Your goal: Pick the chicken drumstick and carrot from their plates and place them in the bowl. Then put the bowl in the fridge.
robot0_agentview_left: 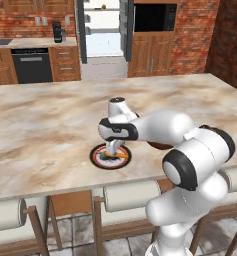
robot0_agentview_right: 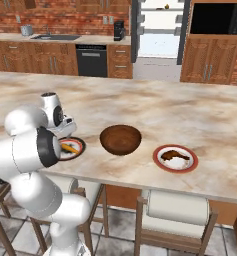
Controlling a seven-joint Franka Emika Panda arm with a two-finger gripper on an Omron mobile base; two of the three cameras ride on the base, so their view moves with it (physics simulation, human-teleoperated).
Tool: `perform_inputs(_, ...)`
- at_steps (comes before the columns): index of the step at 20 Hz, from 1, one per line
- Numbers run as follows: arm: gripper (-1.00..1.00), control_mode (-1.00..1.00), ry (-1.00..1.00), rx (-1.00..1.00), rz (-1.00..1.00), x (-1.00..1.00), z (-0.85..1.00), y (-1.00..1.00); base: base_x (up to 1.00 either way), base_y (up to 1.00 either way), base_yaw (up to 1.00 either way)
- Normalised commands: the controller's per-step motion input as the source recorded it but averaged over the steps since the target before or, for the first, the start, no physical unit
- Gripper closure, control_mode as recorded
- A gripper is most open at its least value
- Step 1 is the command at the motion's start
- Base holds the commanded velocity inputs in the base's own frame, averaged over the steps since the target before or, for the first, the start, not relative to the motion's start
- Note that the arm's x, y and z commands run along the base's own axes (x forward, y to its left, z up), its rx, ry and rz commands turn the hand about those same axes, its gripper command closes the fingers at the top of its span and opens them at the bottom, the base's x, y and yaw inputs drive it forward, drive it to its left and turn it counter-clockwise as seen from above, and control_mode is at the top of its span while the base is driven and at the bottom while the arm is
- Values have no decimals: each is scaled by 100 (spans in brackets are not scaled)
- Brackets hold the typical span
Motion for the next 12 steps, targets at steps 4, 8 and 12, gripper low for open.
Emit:
perform_inputs(4, -100, -100, -6, 0, -4, 21, -43, 0, 0, 0, 0)
perform_inputs(8, -100, -100, -7, 0, -5, 25, -36, 3, 0, 0, 0)
perform_inputs(12, -100, -100, -7, 0, -4, 30, -22, 7, 0, 0, 0)
